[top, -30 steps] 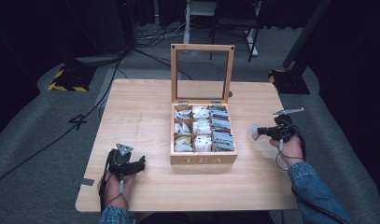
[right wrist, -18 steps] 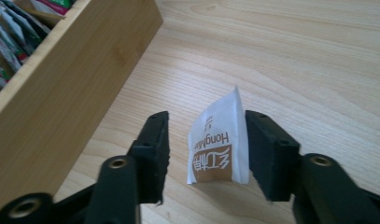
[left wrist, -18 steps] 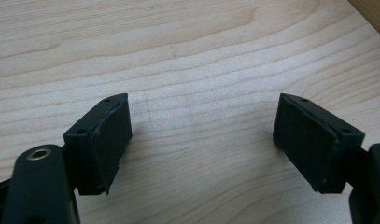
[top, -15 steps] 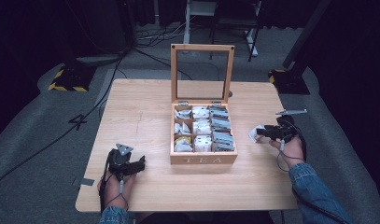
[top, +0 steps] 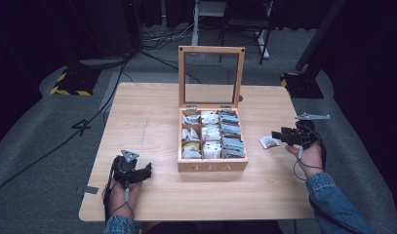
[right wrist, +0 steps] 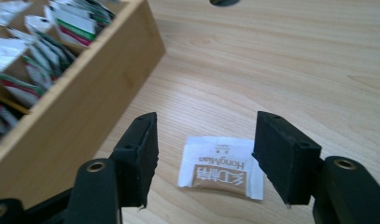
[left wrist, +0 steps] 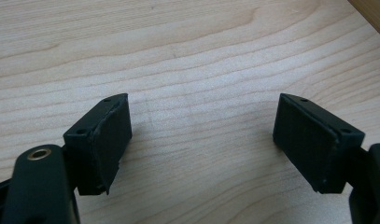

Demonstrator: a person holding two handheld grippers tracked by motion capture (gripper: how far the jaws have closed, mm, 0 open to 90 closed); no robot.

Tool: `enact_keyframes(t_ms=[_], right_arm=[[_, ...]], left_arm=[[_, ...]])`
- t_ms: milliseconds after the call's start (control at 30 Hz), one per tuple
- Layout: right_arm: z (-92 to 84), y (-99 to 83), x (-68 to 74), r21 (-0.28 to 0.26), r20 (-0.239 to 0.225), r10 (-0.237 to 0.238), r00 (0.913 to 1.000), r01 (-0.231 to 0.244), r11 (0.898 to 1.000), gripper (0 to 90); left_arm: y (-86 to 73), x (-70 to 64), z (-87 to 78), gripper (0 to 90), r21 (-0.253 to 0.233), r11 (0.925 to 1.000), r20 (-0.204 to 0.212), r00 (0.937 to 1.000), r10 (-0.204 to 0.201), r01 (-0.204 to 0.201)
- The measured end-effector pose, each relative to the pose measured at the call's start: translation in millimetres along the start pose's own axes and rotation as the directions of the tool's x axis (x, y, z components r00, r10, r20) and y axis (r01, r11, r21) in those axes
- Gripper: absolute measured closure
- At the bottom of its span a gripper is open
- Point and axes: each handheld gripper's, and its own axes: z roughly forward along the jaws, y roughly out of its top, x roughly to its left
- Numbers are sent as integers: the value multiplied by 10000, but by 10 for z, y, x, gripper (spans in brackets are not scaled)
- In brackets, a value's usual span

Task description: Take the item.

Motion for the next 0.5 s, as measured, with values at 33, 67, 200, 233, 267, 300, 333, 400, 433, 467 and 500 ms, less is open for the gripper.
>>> enact_keyframes(t_ms=[33, 67, 200, 233, 267, 300, 333, 400, 433, 467, 500], right_arm=[[-33, 1, 24, -101, -76, -40, 10000, 40, 9999, 400], [-66, 2, 48, -195, -141, -109, 9998, 106, 9998, 397], [-195, 10, 148, -471, -369, -433, 9984, 416, 9980, 390], [-228, 14, 174, -540, -422, -516, 9978, 493, 9973, 388], [-260, 18, 200, -620, -471, -597, 9971, 567, 9965, 386], [-290, 21, 226, -690, -533, -668, 9963, 631, 9956, 386], [-320, 24, 252, -744, -613, -720, 9955, 673, 9950, 385], [-374, 29, 308, -793, -793, -848, 9932, 785, 9938, 383], [-397, 31, 338, -831, -826, -920, 9923, 851, 9929, 382], [-419, 32, 367, -859, -869, -1026, 9909, 952, 9917, 381], [-439, 32, 398, -883, -934, -1079, 9898, 997, 9911, 381]], left_arm=[[0, 0, 0, 199, 2, 10000, -1, 10000, -1, 1], [0, 0, 0, 199, 2, 10000, 1, 10000, 0, 0], [0, 0, 0, 199, 1, 10000, 1, 10000, -1, 1], [0, 0, 0, 199, 2, 10000, 1, 10000, -1, 1], [0, 0, 0, 199, 3, 10000, -1, 10000, 2, -2], [0, 0, 0, 199, 3, 10000, 0, 10000, 0, 0], [0, 0, 0, 199, 2, 10000, 0, 10000, -1, 1], [0, 0, 0, 199, 2, 10000, 0, 10000, 0, 0], [0, 0, 0, 199, 1, 10000, 1, 10000, -2, 2], [0, -1, 0, 199, -5, 10000, 2, 10000, -13, 13], [0, 0, 0, 199, 1, 10000, 0, 10000, -2, 2]])
